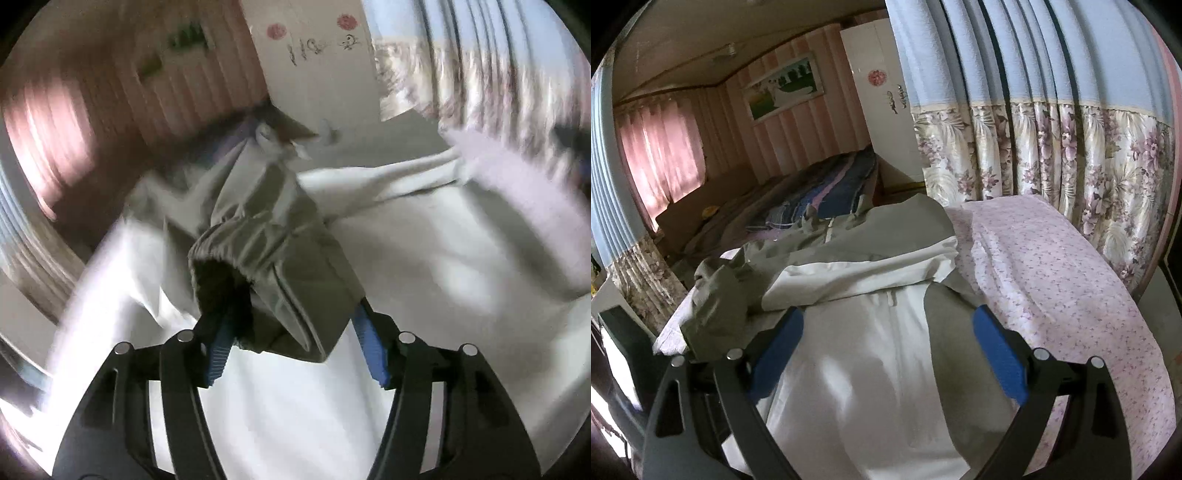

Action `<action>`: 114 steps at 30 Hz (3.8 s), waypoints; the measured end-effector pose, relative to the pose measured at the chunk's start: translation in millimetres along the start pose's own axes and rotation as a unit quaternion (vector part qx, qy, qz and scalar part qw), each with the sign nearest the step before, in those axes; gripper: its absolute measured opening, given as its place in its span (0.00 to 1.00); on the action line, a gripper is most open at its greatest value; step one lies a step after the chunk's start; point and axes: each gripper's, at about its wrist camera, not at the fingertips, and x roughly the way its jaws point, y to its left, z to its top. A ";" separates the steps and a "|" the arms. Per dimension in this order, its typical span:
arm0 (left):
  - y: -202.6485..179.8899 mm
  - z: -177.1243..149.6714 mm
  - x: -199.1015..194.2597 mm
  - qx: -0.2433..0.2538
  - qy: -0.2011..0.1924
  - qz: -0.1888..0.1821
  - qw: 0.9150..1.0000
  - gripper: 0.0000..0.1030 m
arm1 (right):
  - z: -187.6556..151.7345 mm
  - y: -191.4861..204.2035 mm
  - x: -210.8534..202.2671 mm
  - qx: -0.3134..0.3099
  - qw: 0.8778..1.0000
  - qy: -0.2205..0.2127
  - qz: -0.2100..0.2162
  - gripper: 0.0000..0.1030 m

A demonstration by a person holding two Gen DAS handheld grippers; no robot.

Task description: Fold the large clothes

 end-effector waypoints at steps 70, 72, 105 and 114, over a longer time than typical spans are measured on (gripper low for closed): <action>256.4 94.0 100.1 -0.091 -0.066 0.072 0.991 0.97 | 75.9 80.5 115.3 -0.154 0.986 0.065 0.009 0.21; 249.8 103.5 116.8 -0.089 -0.058 0.068 0.992 0.97 | 86.3 70.6 135.8 -0.160 0.984 0.074 0.008 0.21; 233.7 69.8 81.2 -0.108 -0.058 0.026 0.992 0.97 | 51.4 6.3 96.6 -0.091 0.995 -0.004 0.046 0.63; 225.7 -13.6 -29.4 -0.108 -0.096 0.032 0.989 0.97 | -6.9 -7.1 -73.4 -0.016 0.983 -0.160 0.087 0.75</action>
